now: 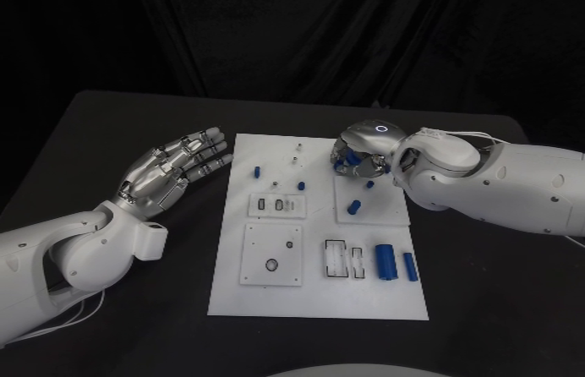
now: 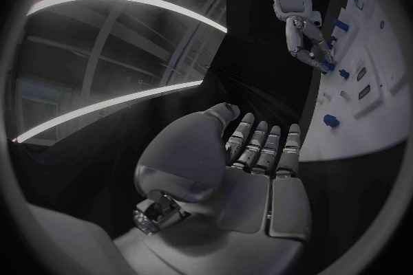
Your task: Assemble the parts on the task board
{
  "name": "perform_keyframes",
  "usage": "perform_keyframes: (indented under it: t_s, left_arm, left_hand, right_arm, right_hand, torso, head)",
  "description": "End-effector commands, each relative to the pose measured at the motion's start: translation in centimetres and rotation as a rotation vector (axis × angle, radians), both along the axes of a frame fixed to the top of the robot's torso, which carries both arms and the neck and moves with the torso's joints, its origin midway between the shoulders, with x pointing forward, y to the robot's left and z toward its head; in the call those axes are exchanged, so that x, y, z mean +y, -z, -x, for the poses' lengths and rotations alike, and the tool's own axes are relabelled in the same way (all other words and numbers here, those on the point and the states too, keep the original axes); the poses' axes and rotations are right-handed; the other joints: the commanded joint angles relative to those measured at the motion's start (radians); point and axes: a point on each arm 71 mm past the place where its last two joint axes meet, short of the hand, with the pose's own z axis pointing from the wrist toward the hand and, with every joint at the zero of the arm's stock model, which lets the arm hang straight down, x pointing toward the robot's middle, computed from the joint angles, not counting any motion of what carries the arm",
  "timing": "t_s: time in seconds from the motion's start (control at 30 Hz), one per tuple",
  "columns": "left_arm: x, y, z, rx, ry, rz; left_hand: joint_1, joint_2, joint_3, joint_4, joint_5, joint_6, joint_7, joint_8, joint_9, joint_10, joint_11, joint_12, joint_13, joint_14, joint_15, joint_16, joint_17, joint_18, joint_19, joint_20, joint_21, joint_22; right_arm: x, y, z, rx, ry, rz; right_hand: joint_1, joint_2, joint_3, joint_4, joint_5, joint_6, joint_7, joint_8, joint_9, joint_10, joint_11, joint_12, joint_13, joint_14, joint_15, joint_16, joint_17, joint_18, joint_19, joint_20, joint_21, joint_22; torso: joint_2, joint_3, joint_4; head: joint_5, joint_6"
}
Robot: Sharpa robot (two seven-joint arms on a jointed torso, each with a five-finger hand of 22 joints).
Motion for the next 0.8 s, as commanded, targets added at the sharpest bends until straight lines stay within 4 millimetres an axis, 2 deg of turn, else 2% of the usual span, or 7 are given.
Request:
perform_keyframes:
  t_s: [0.03,0.13,0.3,0.4,0.5,0.8]
  left_arm:
    - [0.6,-1.5,0.2,-0.156,-0.057,0.146]
    - [0.6,-1.5,0.3,-0.153,-0.062,0.147]
    - [0.6,-1.5,0.3,-0.151,-0.067,0.146]
    - [0.4,-1.5,0.2,-0.15,-0.067,0.147]
    - [0.3,-1.5,0.2,-0.148,-0.063,0.149]
    - [0.0,-1.4,0.1,-0.145,-0.057,0.151]
  left_hand:
    - [-0.008,0.0,0.005,0.0,0.001,0.004,0.008,0.006,0.001,0.002,0.008,0.005,0.001,0.002,0.007,0.005,0.002,-0.018,0.004,0.005,0.004,0.001]
    - [-0.01,-0.001,0.007,0.0,0.001,0.007,0.009,0.007,0.002,0.004,0.008,0.007,0.002,0.002,0.008,0.007,0.002,-0.019,0.005,0.005,0.004,0.001]
    - [-0.01,-0.001,0.007,0.0,0.001,0.007,0.009,0.007,0.002,0.004,0.008,0.007,0.002,0.002,0.008,0.007,0.002,-0.019,0.005,0.005,0.004,0.001]
    - [-0.012,-0.003,0.009,-0.001,0.001,0.01,0.009,0.009,0.002,0.006,0.009,0.009,0.002,0.002,0.009,0.007,0.002,-0.02,0.005,0.005,0.004,0.001]
    - [-0.012,-0.003,0.009,-0.001,0.001,0.01,0.009,0.009,0.002,0.006,0.009,0.009,0.002,0.002,0.009,0.007,0.002,-0.02,0.005,0.005,0.004,0.001]
    - [-0.013,-0.003,0.01,-0.001,0.002,0.012,0.01,0.009,0.003,0.006,0.009,0.01,0.002,0.002,0.009,0.008,0.002,-0.021,0.005,0.005,0.004,0.001]
  right_arm:
    - [0.2,-1.7,0.1,-0.07,-0.01,-0.055]
    - [0.7,-3.2,0.0,-0.098,-0.02,-0.074]
    - [2.0,-4.6,-0.5,-0.117,-0.04,-0.102]
    - [3.0,-4.8,-1.2,-0.114,-0.053,-0.108]
    - [3.9,-4.9,-1.9,-0.116,-0.067,-0.109]
    - [5.8,-4.1,-3.3,-0.099,-0.081,-0.088]
  right_hand:
    - [0.005,0.002,0.007,0.001,-0.015,0.009,-0.001,0.005,0.006,0.04,-0.03,-0.001,0.001,0.002,-0.009,0.002,0.001,-0.014,0.001,-0.006,0.003,0.002]
    - [0.003,0.002,0.008,0.001,-0.019,0.009,-0.002,0.004,0.008,0.044,-0.031,-0.002,0.0,0.002,-0.01,0.0,-0.001,-0.014,0.0,-0.007,0.002,0.002]
    - [0.002,0.002,0.009,0.002,-0.022,0.009,-0.002,0.004,0.009,0.046,-0.032,-0.005,0.0,0.002,-0.01,0.001,0.001,-0.015,0.002,-0.007,0.004,0.006]
    - [0.001,0.002,0.011,0.002,-0.025,0.006,-0.002,0.001,0.01,0.045,-0.031,-0.009,-0.001,0.003,-0.011,0.001,0.004,-0.016,0.004,-0.008,0.006,0.009]
    - [0.001,0.002,0.012,0.001,-0.025,0.004,-0.002,0.0,0.01,0.044,-0.031,-0.011,-0.002,0.003,-0.011,0.001,0.004,-0.017,0.005,-0.008,0.008,0.013]
    - [0.0,0.001,0.016,0.001,-0.028,-0.004,0.001,-0.006,0.011,0.041,-0.028,-0.021,-0.004,0.004,-0.009,0.002,0.008,-0.018,0.007,-0.007,0.01,0.018]
  torso:
    - [0.0,-0.0002,-0.0003]
    - [0.0,-0.0004,0.0]
    - [0.0,0.0002,0.0002]
    - [0.0,0.0003,0.0002]
    - [0.0,0.0004,-0.0003]
    - [0.001,0.0022,0.0035]
  head:
    - [0.02,0.002]
    - [0.027,0.0]
    - [0.027,0.007]
    - [0.025,0.009]
    - [0.025,0.006]
    - [0.022,0.003]
